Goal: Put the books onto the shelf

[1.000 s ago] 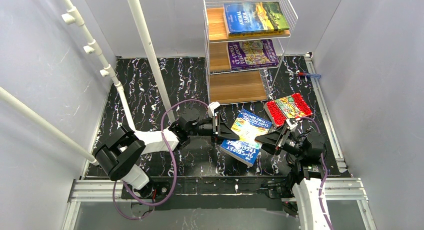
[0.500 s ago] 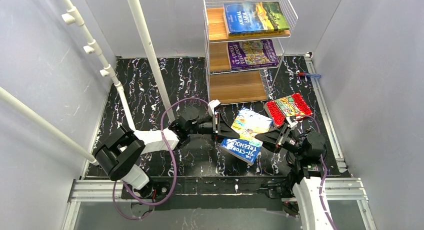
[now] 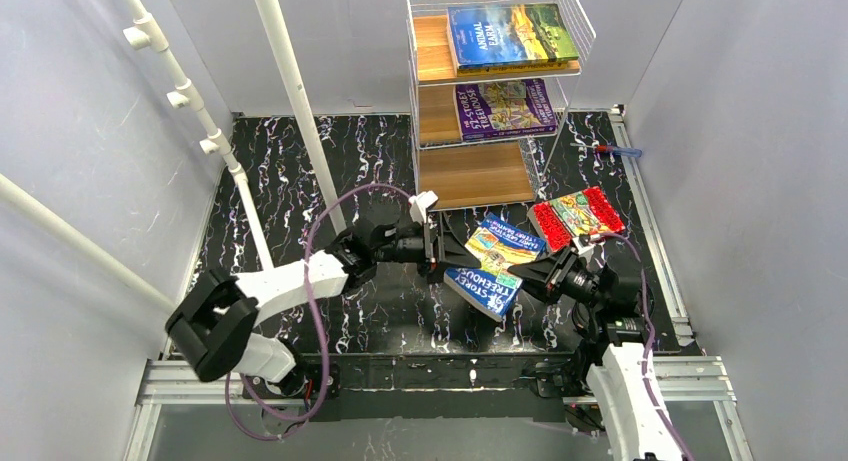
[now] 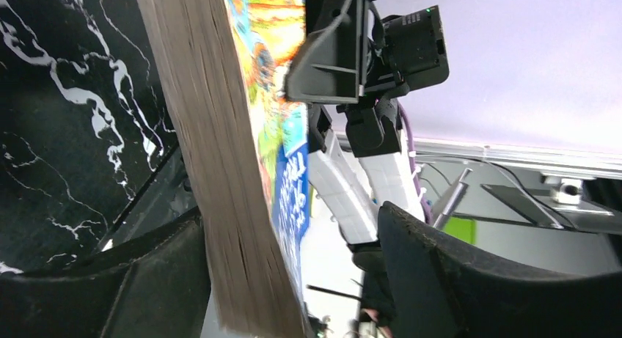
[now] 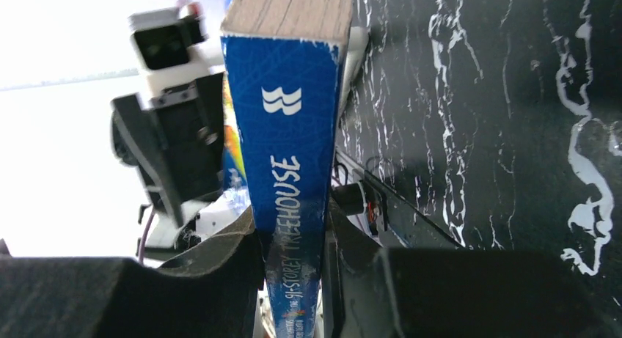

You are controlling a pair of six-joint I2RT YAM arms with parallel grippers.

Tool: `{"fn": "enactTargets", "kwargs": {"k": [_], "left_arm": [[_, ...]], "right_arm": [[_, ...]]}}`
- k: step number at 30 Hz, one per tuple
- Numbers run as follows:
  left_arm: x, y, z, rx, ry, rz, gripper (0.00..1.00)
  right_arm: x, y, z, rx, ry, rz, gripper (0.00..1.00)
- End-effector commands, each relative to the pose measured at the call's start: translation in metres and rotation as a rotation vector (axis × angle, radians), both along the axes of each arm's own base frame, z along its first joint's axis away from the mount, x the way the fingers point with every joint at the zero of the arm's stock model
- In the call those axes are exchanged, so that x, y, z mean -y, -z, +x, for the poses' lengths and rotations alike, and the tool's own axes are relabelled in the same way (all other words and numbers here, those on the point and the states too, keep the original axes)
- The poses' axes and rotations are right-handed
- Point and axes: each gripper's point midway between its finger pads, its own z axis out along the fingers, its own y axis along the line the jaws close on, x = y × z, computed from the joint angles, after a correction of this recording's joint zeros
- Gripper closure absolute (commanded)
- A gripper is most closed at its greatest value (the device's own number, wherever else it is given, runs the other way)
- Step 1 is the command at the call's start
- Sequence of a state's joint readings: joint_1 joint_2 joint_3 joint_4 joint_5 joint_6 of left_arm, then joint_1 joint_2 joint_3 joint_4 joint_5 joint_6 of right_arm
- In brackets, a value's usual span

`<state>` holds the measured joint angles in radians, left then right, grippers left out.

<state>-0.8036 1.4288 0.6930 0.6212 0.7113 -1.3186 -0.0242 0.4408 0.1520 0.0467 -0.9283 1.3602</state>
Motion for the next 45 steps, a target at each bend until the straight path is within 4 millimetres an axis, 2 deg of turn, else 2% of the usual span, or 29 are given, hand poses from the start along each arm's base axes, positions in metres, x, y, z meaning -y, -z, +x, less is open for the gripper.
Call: {"fn": "enactTargets", "kwargs": {"k": [1,4,7,12,15,20,25,28,31,36,42,45], "left_arm": [[-0.022,-0.038,-0.003,0.212,-0.006,0.116,0.26],[-0.041,-0.044,0.0,0.309,-0.045,0.256,0.25],[-0.054,-0.064,-0.004,0.407,-0.044,0.282,0.25],[-0.077,-0.097,-0.009,0.55,-0.061,0.313,0.26],[-0.09,-0.115,-0.01,0.617,-0.101,0.318,0.26],[-0.101,-0.13,-0.013,0.661,-0.144,0.302,0.26],[-0.105,-0.13,-0.015,0.655,-0.156,0.302,0.26],[-0.109,-0.131,-0.018,0.648,-0.164,0.302,0.26],[-0.115,-0.132,-0.022,0.654,-0.176,0.301,0.26],[-0.126,-0.14,-0.025,0.689,-0.214,0.288,0.27],[-0.126,-0.15,-0.029,0.709,-0.202,0.262,0.27],[-0.129,-0.15,-0.032,0.706,-0.201,0.265,0.26]], "right_arm": [[0.015,-0.014,0.033,0.084,0.148,-0.105,0.99],[0.022,-0.016,0.047,0.081,0.212,-0.138,0.99],[0.033,-0.022,0.065,0.086,0.307,-0.161,0.99],[0.053,-0.059,0.096,0.18,0.501,-0.109,0.99],[0.058,-0.066,0.109,0.184,0.558,-0.132,0.99],[0.038,-0.073,0.13,0.195,0.572,-0.095,0.99],[-0.007,-0.077,0.15,0.224,0.535,-0.09,0.99],[-0.015,-0.079,0.166,0.233,0.581,-0.112,0.99],[-0.014,-0.077,0.181,0.231,0.635,-0.095,0.99],[-0.014,-0.064,0.204,0.196,0.731,-0.091,0.99],[-0.044,-0.051,0.227,0.209,0.814,-0.038,0.99],[-0.057,-0.019,0.234,0.162,0.864,-0.076,0.99]]}}
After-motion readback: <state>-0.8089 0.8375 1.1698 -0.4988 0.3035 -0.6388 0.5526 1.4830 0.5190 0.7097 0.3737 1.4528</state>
